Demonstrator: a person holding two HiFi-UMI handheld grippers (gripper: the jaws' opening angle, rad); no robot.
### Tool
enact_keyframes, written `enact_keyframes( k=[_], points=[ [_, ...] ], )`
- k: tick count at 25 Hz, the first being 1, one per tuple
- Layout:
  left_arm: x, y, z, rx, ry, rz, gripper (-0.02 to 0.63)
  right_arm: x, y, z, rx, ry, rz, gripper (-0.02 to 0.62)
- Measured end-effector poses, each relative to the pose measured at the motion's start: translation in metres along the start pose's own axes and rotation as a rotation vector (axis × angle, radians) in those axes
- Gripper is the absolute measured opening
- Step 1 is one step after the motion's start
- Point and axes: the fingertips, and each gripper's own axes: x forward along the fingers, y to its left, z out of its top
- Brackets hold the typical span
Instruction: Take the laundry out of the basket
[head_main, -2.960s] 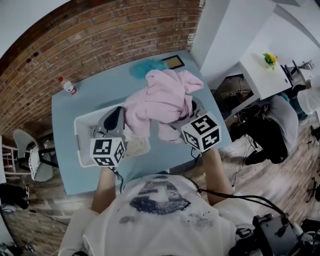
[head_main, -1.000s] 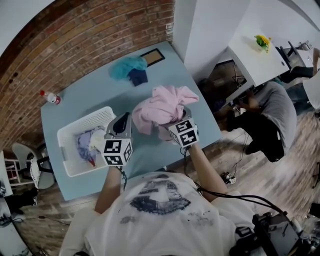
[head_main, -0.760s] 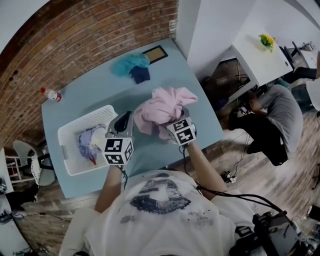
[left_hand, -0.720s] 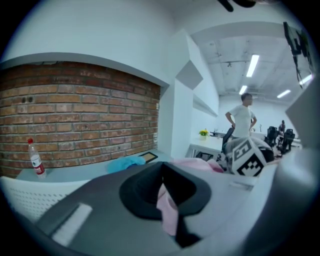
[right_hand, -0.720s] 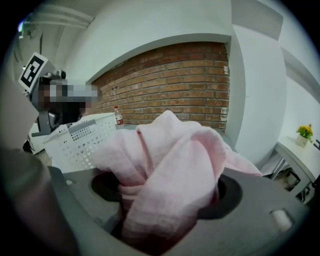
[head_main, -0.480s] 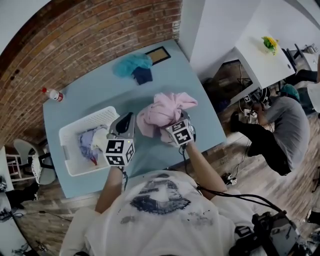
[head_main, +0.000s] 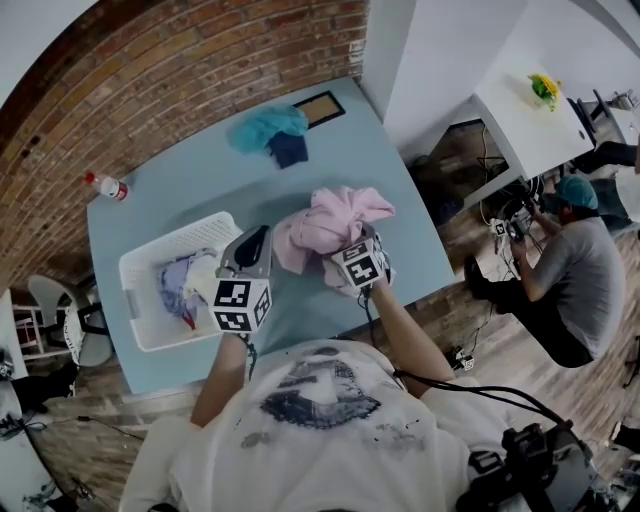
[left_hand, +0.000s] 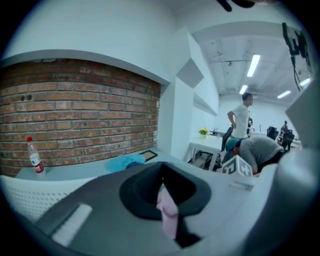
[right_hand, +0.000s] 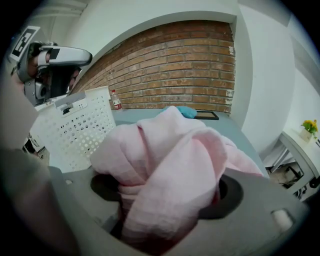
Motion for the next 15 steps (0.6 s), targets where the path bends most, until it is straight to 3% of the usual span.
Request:
enact_keyframes(
  k=[15],
  points=[
    [-0.0096,0.0010,-0.0037,-0.002,0.003,0.006,-0.009,-0.0057,-0.0025,-0.0016,0.018,0.014,-0.031,0.463]
  ],
)
